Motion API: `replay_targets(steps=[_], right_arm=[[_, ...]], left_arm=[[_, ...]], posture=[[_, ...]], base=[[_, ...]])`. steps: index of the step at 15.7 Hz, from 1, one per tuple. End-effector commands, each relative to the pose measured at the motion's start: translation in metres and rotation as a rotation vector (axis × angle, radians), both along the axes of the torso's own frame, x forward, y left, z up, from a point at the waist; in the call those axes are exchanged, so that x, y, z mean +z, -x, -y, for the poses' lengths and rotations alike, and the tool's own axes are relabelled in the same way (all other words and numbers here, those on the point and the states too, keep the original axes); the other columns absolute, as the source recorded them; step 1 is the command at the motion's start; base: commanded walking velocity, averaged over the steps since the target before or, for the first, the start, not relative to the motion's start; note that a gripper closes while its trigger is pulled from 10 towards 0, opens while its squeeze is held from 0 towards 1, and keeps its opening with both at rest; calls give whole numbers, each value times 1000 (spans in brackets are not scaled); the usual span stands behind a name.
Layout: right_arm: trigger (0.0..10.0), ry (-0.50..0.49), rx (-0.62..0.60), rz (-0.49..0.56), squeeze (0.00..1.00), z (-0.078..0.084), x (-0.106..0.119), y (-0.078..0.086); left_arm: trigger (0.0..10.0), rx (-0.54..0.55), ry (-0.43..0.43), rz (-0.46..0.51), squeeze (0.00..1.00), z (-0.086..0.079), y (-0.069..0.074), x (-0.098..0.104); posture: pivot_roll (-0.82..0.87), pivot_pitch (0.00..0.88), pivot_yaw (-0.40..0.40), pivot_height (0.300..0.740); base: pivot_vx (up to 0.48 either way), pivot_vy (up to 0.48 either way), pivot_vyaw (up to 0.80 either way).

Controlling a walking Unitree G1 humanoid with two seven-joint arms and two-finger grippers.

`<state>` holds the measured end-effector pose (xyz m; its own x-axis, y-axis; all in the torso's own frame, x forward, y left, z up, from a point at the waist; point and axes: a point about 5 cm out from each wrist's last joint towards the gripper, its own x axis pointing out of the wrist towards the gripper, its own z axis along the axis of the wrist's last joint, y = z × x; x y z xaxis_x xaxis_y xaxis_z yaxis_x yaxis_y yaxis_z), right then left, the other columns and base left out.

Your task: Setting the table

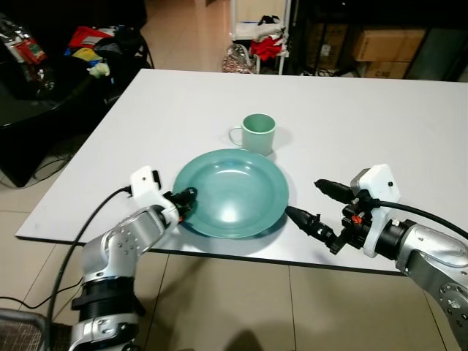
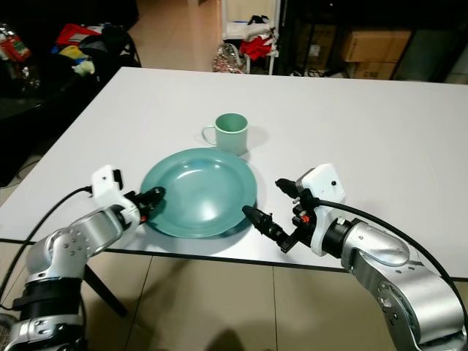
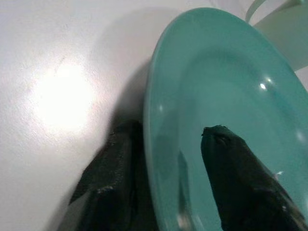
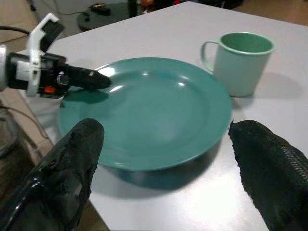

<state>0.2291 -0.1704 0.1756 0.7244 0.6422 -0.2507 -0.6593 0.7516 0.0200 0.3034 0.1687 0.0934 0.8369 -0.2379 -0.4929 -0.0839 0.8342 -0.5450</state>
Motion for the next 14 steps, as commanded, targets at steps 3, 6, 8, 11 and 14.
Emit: replay_targets(steps=[3, 6, 8, 11, 14], right_arm=[[10000, -76, -58, 56, 0, 6, 10, -2], [10000, -129, -65, 72, 0, 2, 10, 0], [10000, -109, -103, 120, 0, -1, 11, 1], [10000, -135, -216, 177, 0, -20, 5, 8], [10000, -136, -239, 139, 0, -33, -5, 11]], left_arm=[[10000, 60, -43, 78, 949, -26, 6, 3], [10000, 10, -71, 225, 0, -23, 8, 16], [10000, 25, -217, 331, 0, -33, 13, 30], [10000, 98, -523, 526, 0, -53, 40, 70], [10000, 69, -584, 566, 0, -34, 59, 87]], posture=[[-70, 0, 58, 740], [-68, 0, 66, 740], [-70, 0, 74, 740], [-40, 0, 76, 740], [-14, 0, 71, 740]], base=[[0, 0, 0], [0, 0, 0], [0, 0, 0], [0, 0, 667], [0, 0, 800]])
